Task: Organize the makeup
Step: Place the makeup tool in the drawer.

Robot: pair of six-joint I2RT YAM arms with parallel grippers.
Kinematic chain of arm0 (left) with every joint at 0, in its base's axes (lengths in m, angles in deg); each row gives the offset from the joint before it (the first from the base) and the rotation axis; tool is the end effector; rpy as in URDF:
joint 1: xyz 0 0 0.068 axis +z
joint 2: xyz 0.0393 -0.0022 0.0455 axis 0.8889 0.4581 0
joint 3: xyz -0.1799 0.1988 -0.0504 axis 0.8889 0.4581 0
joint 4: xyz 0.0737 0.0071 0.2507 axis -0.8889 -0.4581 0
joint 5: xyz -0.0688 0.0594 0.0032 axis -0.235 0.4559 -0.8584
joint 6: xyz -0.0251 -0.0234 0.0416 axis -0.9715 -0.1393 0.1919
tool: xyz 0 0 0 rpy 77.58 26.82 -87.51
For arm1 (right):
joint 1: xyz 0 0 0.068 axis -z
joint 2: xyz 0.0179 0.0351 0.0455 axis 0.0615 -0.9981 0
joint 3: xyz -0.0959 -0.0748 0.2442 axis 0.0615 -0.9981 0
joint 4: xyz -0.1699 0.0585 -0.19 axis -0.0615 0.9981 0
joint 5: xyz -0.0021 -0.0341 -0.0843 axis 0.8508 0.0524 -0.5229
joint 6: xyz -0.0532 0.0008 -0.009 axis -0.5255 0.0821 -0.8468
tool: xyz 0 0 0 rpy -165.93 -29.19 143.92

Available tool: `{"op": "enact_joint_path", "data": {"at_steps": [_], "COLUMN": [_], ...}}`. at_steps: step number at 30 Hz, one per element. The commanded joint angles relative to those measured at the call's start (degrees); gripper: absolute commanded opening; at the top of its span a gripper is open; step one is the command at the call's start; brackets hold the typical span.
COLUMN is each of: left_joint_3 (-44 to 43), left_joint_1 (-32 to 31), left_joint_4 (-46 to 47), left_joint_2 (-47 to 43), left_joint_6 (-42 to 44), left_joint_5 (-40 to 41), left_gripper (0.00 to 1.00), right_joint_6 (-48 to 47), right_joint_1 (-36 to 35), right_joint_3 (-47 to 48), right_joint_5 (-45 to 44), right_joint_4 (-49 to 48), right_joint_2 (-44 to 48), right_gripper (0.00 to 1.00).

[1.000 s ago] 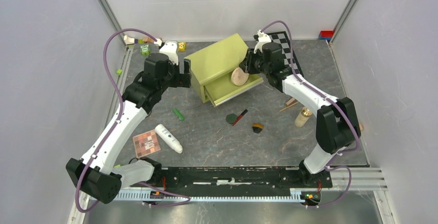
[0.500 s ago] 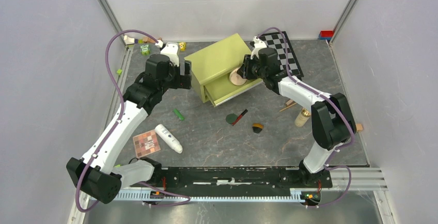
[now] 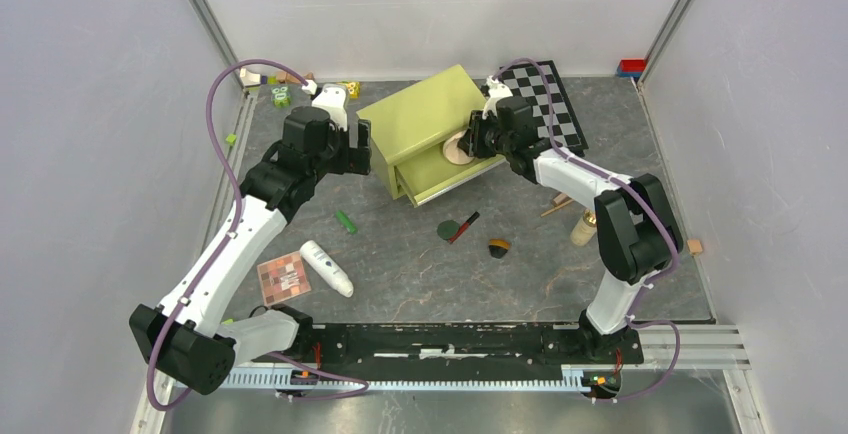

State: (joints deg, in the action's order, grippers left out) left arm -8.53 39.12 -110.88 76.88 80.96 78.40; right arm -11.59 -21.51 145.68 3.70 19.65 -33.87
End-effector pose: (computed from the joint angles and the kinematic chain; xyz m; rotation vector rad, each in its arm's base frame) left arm 0.2312 -0.0942 0.3667 0.1859 2.0812 -0.1391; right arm 0.3651 0.1777 0.2351 -0.1605 2.1431 0.6820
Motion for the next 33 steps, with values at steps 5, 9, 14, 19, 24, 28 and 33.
{"op": "enact_joint_path", "data": {"at_steps": [5, 9, 14, 19, 24, 28, 33], "left_joint_3": [0.5, 0.6, 0.6, 0.6, 0.7, 0.9, 1.0], "left_joint_1": [-0.2, -0.2, -0.3, -0.2, -0.2, -0.2, -0.2], "left_joint_4": [0.1, 0.1, 0.0, 0.0, 0.0, -0.3, -0.4], "left_joint_2": [-0.2, -0.5, -0.6, -0.4, -0.5, -1.0, -1.1], "left_joint_6": [-1.1, -1.0, -0.9, -1.0, -1.0, -0.7, -0.5], "left_joint_5": [-0.5, -0.4, -0.5, -0.7, -0.9, -0.4, -0.3], "left_gripper": [1.0, 1.0, 1.0, 1.0, 1.0, 1.0, 1.0], "right_joint_6": [-0.2, 0.4, 0.6, 0.3, 0.1, 0.0, -0.4], "right_joint_1": [-0.3, -0.4, -0.4, -0.5, -0.5, -0.7, -0.9], "right_joint_3": [-0.2, -1.3, -1.8, -2.1, 0.0, 1.2, 2.5], "right_joint_5": [-1.1, -1.2, -1.4, -1.9, -2.1, -2.1, -2.6], "right_joint_4": [-2.2, -3.5, -4.1, -4.6, -3.3, -2.9, -1.4], "right_joint_2": [-0.9, -1.4, -1.7, -0.6, -2.2, -3.4, -4.3], "right_gripper": [0.32, 0.31, 0.32, 0.32, 0.32, 0.32, 0.32]}}
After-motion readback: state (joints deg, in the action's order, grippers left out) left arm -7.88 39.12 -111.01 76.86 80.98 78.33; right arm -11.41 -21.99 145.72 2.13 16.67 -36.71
